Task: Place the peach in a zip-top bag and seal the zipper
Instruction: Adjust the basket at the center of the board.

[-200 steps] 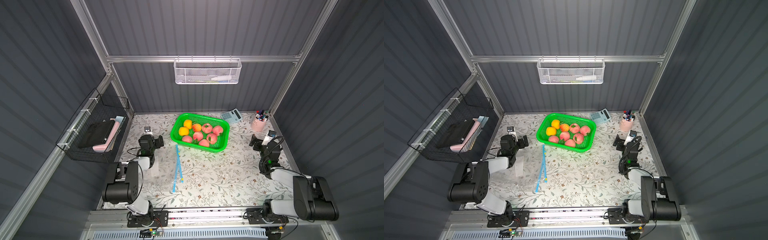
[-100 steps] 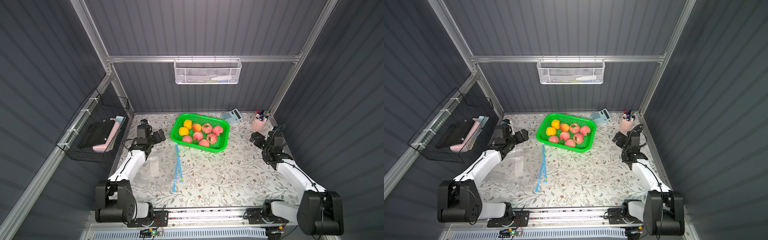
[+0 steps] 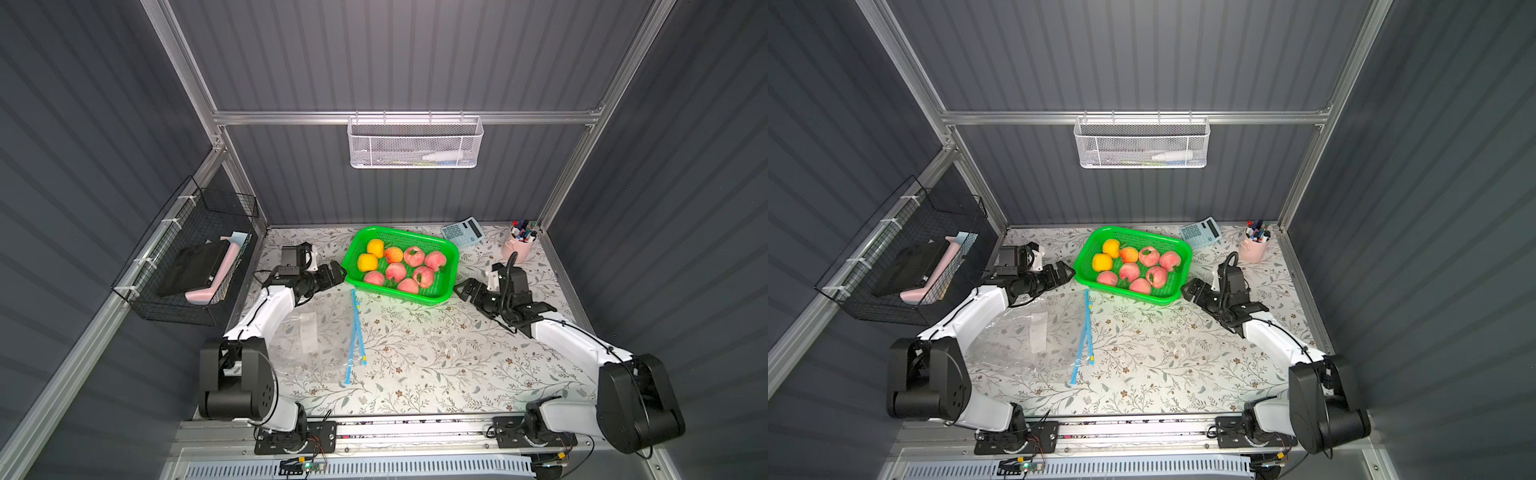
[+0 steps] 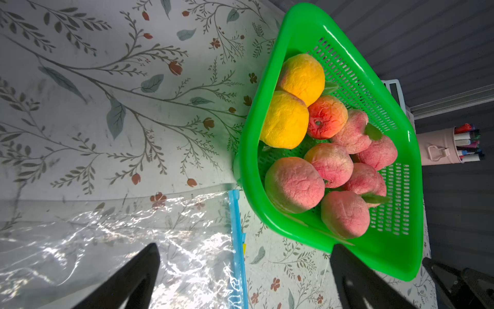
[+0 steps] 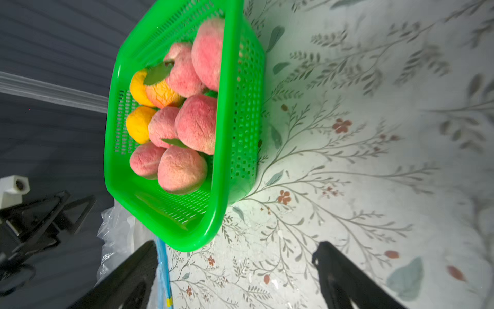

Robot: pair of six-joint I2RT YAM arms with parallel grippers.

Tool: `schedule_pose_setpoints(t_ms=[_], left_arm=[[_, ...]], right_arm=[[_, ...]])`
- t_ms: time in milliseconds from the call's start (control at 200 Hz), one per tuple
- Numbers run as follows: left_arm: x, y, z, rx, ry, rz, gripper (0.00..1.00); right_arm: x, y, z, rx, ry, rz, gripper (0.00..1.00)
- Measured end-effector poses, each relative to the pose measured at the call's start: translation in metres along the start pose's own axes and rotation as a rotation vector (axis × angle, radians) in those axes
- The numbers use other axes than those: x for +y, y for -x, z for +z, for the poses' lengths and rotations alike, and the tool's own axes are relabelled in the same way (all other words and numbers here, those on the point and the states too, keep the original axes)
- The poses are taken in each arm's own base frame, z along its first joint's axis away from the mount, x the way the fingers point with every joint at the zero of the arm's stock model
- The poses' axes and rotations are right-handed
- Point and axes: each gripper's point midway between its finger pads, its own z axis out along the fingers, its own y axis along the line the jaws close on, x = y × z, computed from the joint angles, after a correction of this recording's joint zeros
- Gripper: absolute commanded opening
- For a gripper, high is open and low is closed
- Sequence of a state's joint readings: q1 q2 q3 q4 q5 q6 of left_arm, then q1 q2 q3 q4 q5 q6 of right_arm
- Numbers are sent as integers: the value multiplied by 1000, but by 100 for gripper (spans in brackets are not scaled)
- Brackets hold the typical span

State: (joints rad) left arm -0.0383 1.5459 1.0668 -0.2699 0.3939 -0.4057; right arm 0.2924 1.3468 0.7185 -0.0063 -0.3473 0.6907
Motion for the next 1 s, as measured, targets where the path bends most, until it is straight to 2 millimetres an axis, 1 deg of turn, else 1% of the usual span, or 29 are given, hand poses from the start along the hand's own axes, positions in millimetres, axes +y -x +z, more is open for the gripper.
schedule_pose_setpoints(t_ms=[65,140,225,315,430,535,595,820,911,1001], left_arm=[[-2,6,13,18,-8,-5,100],[-5,14,26,34,-24,-8,100],[-10,22,42,51,-41,-2,99],[-21,27,58,68,-62,14,98],[-35,27,73,86,-81,39,98],[-47,23,79,106,-96,54,98],[-51,23,80,108,-105,60,98],[-53,20,80,120,-125,46,98],[-51,11,81,143,-133,38,99],[-52,0,83,175,-146,29,99]], right_arm=[[5,-4,8,27,17,8,93],[11,-3,15,41,36,11,92],[17,1,22,46,53,13,91],[23,8,28,46,69,16,90],[31,15,34,45,90,12,90],[40,25,38,39,107,4,90],[41,31,41,32,103,3,90],[41,54,57,10,65,-25,89],[39,63,63,-1,43,-40,90],[40,71,69,-16,30,-58,93]])
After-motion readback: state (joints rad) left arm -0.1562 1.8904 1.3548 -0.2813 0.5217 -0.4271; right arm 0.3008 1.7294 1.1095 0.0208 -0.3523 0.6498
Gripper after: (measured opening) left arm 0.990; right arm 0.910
